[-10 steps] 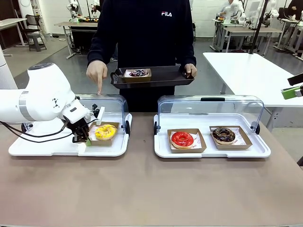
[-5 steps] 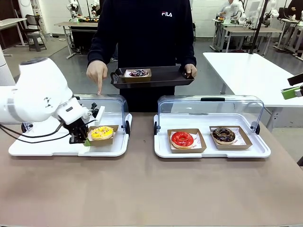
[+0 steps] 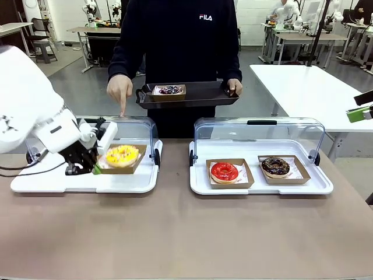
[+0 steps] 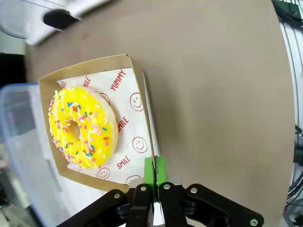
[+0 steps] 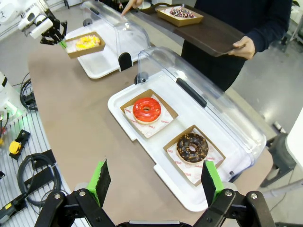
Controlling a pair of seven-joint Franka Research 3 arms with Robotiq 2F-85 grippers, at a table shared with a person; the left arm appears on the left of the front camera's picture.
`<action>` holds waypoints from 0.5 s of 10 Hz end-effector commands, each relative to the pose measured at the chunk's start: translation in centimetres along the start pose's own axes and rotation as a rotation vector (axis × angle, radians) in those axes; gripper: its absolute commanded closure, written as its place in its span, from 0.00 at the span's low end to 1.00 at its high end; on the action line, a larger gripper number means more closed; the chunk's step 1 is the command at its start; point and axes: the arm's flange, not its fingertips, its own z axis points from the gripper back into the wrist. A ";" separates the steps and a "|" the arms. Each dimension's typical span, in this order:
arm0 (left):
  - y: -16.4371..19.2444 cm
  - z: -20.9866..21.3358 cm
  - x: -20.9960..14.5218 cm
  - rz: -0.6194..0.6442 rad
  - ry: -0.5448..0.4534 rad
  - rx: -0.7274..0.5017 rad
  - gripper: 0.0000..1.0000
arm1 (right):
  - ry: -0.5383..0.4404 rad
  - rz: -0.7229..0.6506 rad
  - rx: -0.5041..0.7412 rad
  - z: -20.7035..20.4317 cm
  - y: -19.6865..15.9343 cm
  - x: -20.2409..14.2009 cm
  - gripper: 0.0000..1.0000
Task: Provide the desired donut to the person.
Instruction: Pick up and lift the Paper togo box containing the Donut pointed at by the person.
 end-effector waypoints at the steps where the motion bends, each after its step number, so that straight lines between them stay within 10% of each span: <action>1: -11.7 2.1 -2.4 -0.032 -0.010 0.120 1.00 | -0.019 0.004 0.012 -0.3 0.0 -0.1 0.00; 5: -11.2 7.1 -3.2 -0.024 0.031 0.193 1.00 | -0.019 0.004 0.012 -0.3 0.0 -0.1 0.00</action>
